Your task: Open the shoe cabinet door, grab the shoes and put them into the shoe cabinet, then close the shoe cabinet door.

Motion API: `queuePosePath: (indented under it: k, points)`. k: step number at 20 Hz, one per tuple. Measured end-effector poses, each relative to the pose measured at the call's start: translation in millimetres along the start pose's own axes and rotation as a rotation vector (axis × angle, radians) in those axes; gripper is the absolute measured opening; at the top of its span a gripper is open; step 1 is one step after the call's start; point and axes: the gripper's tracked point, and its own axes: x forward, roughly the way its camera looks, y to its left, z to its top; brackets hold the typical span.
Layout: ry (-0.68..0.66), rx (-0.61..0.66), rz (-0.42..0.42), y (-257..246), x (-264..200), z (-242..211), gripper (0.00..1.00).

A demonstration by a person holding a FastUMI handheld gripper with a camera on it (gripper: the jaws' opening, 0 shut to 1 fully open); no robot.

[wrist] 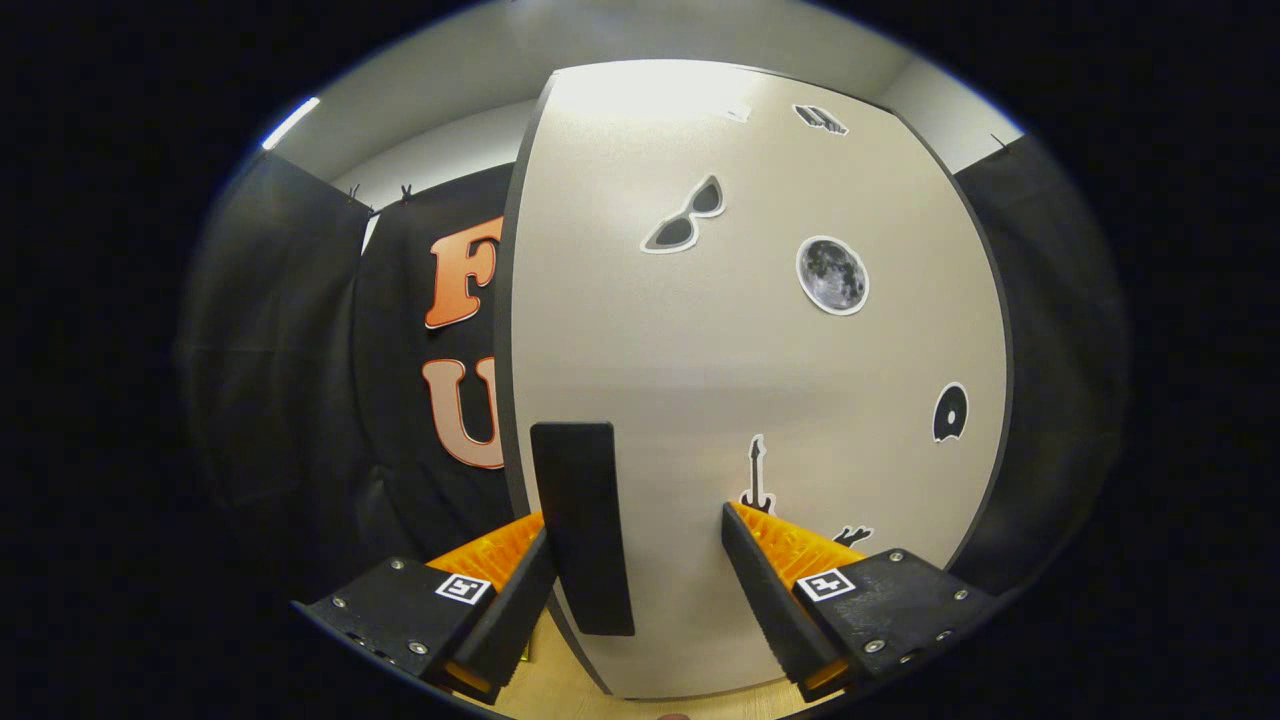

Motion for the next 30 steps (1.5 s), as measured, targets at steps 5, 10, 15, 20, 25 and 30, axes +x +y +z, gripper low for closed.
queuePosePath:
  k: [5, 10, 15, 20, 25, 30]
  points:
    - [-0.007, 0.024, 0.008, -0.5, -10.3, 5.8, 0.96]
    - [0.005, 0.042, 0.022, -5.4, -51.7, 6.4, 0.96]
    - [0.016, 0.052, 0.030, -18.4, -109.7, 9.5, 0.95]
    - [0.000, 0.009, 0.004, -36.7, -177.4, 26.8, 0.95]
    - [-0.012, 0.014, -0.033, -55.2, -241.3, 41.4, 0.95]
    - [-0.018, 0.020, -0.058, -67.8, -286.5, 46.6, 0.95]
